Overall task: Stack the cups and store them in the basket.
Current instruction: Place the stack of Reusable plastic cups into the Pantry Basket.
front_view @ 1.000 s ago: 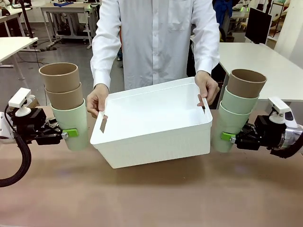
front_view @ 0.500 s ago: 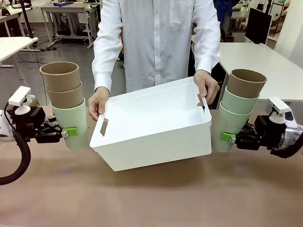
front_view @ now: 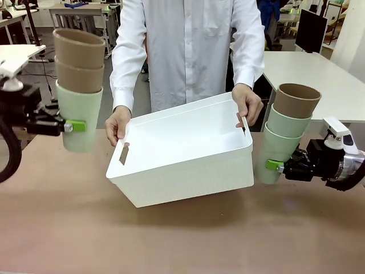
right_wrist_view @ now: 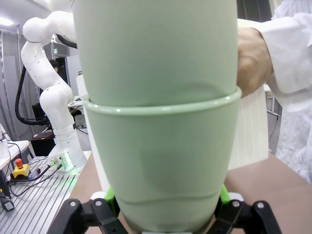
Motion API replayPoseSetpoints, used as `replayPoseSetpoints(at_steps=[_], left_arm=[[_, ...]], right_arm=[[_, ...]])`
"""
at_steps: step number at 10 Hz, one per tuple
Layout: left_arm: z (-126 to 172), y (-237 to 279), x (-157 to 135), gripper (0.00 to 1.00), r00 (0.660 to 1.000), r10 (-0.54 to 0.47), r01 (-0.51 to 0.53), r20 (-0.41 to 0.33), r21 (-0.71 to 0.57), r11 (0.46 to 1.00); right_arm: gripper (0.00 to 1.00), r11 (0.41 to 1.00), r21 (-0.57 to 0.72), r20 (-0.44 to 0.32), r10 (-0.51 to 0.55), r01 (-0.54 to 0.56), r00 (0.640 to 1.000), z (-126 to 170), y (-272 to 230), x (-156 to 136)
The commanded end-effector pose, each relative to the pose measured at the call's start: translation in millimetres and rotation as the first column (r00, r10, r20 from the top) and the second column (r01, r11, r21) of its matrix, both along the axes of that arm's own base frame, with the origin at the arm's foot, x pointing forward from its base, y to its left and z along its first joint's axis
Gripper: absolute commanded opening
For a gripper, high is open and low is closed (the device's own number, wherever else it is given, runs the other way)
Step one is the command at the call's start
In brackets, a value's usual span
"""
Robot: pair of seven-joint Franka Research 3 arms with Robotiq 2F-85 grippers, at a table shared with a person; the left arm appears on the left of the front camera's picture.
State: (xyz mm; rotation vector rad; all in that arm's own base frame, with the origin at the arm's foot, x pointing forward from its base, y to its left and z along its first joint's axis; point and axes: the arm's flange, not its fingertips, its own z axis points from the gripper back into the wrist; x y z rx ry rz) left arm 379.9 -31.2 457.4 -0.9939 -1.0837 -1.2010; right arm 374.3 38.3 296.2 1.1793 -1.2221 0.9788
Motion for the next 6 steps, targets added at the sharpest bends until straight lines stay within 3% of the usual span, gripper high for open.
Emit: replayPoseSetpoints(at_steps=[1, 3, 6], left_arm=[[27.1, -35.7, 5.0, 0.85, 0.998, -0.01, 0.018, -0.058, 0.139, 0.99], [45.2, -83.6, 8.4, 0.85, 0.995, 0.006, 0.022, -0.096, 0.286, 0.958], [37.4, -150.3, 19.8, 0.85, 0.992, 0.001, 0.051, -0.124, 0.409, 0.911]], right_arm=[[0.85, 1.0, 0.002, 0.013, -0.005, 0.005, 1.0, 4.7, 0.2, 1.0], [0.85, 1.0, 0.002, 0.013, -0.005, 0.005, 1.0, 4.7, 0.2, 1.0], [0.85, 1.0, 0.002, 0.013, -0.005, 0.005, 1.0, 4.7, 0.2, 1.0]])
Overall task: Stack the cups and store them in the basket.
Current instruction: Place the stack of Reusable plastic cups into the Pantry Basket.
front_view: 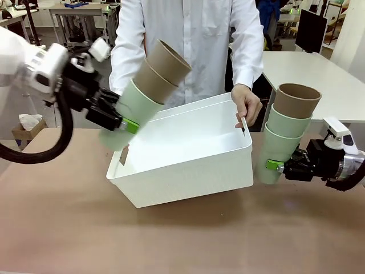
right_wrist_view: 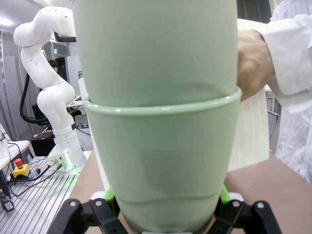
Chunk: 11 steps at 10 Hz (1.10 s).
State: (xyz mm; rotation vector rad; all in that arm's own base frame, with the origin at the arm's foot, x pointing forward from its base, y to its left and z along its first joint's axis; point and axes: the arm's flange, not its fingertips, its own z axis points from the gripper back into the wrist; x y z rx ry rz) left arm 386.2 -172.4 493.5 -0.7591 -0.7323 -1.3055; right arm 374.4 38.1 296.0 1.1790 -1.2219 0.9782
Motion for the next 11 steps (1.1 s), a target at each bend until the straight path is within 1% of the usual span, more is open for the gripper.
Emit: replayPoseSetpoints(at_steps=[1, 4, 8, 11], left_arm=[[-6.6, -24.6, 18.6, 0.85, 0.999, 0.001, 0.002, -0.044, 0.078, 0.997], [-32.6, -62.2, 37.2, 0.85, 0.998, -0.017, 0.024, -0.052, 0.137, 0.99], [-75.9, -90.2, 62.7, 0.85, 0.997, -0.015, 0.032, -0.074, 0.24, 0.97], [-106.6, -105.7, 70.3, 0.85, 0.996, -0.005, 0.032, -0.088, 0.3, 0.954]], right_arm=[[0.85, 1.0, 0.002, 0.013, -0.004, 0.004, 1.0, 4.9, 0.3, 0.9], [0.85, 1.0, 0.002, 0.013, -0.004, 0.004, 1.0, 4.9, 0.3, 0.9], [0.85, 1.0, 0.002, 0.013, -0.004, 0.004, 1.0, 4.9, 0.3, 0.9], [0.85, 1.0, 0.002, 0.013, -0.004, 0.004, 1.0, 4.9, 0.3, 0.9]])
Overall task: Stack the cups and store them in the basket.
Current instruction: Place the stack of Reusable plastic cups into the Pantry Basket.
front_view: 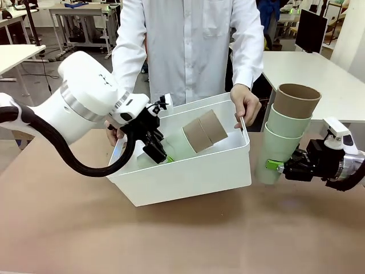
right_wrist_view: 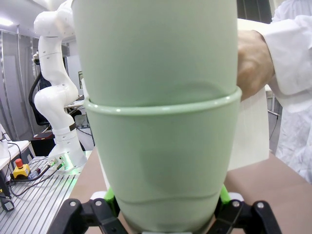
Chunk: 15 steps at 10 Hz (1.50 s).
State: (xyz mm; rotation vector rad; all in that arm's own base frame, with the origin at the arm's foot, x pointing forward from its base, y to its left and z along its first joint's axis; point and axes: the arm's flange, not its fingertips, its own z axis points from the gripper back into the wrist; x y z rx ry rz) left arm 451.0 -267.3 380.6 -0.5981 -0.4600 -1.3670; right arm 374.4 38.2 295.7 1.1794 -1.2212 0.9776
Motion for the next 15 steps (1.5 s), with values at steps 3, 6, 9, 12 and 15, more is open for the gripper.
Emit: replayPoseSetpoints(at_steps=[3, 6, 9, 12, 15], left_arm=[[-11.8, -23.9, -1.4, 0.85, 1.0, -0.028, 0.028, -0.009, 0.068, 0.997], [-22.9, -32.1, -8.3, 0.85, 0.998, -0.068, 0.067, 0.005, 0.114, 0.991], [-28.5, -35.5, -7.9, 0.85, 0.998, -0.064, 0.06, 0.027, 0.124, 0.99], [-13.7, -32.7, -8.6, 1.0, 0.994, -0.107, 0.103, 0.031, 0.1, 0.99], [19.4, -16.4, -15.2, 1.0, 0.995, -0.101, 0.1, 0.003, 0.075, 0.992]], right_arm=[[0.85, 1.0, 0.002, 0.014, -0.004, 0.004, 1.0, 5.2, 0.3, 0.9], [0.85, 1.0, 0.002, 0.014, -0.004, 0.004, 1.0, 5.2, 0.3, 0.9], [0.85, 1.0, 0.002, 0.014, -0.004, 0.004, 1.0, 5.2, 0.3, 0.9], [0.85, 1.0, 0.002, 0.014, -0.004, 0.004, 1.0, 5.2, 0.3, 0.9], [0.85, 1.0, 0.002, 0.014, -0.004, 0.004, 1.0, 5.2, 0.3, 0.9]])
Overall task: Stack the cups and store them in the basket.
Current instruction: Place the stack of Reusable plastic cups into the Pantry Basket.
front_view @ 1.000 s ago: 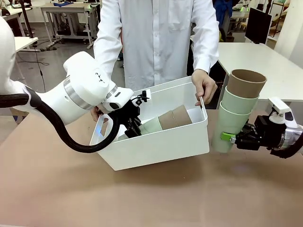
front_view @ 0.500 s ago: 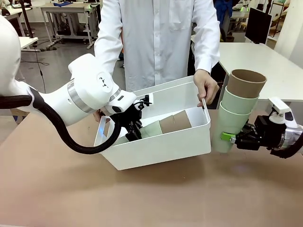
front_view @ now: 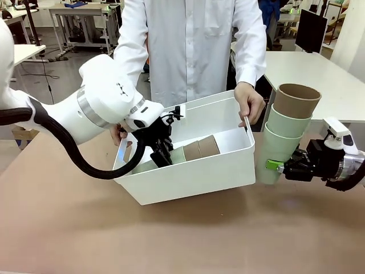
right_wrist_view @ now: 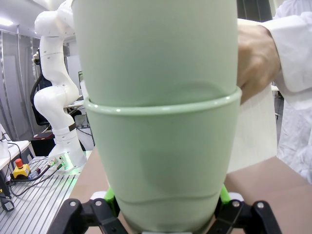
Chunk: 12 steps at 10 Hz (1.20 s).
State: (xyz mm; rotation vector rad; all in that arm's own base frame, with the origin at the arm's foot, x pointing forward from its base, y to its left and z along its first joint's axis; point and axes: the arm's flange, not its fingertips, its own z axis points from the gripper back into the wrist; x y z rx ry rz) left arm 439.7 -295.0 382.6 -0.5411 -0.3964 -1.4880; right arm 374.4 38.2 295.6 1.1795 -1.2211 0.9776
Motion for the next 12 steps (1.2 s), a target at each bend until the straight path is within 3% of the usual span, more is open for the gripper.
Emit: replayPoseSetpoints(at_steps=[1, 4, 6, 8, 10, 12], left_arm=[[37.0, 21.8, -8.1, 1.0, 0.999, 0.007, -0.007, -0.033, -0.017, 1.0], [95.9, 57.9, -16.1, 1.0, 0.996, 0.014, -0.021, -0.089, -0.08, 0.997], [130.8, 87.9, -11.5, 1.0, 0.996, 0.041, -0.051, -0.081, -0.133, 0.99], [109.6, 79.8, -5.0, 1.0, 0.996, 0.03, -0.042, -0.085, -0.146, 0.988], [124.3, 82.4, -7.9, 1.0, 0.999, 0.019, -0.024, -0.048, -0.105, 0.994], [139.8, 118.9, -11.5, 1.0, 0.998, 0.062, -0.059, 0.024, -0.126, 0.99]], right_arm=[[0.85, 1.0, 0.002, 0.014, -0.005, 0.005, 1.0, 5.2, 0.3, 0.9], [0.85, 1.0, 0.002, 0.014, -0.005, 0.005, 1.0, 5.2, 0.3, 0.9], [0.85, 1.0, 0.002, 0.014, -0.005, 0.005, 1.0, 5.2, 0.3, 0.9], [0.85, 1.0, 0.002, 0.014, -0.005, 0.005, 1.0, 5.2, 0.3, 0.9], [0.85, 1.0, 0.002, 0.014, -0.005, 0.005, 1.0, 5.2, 0.3, 0.9], [0.85, 1.0, 0.002, 0.014, -0.005, 0.005, 1.0, 5.2, 0.3, 0.9]])
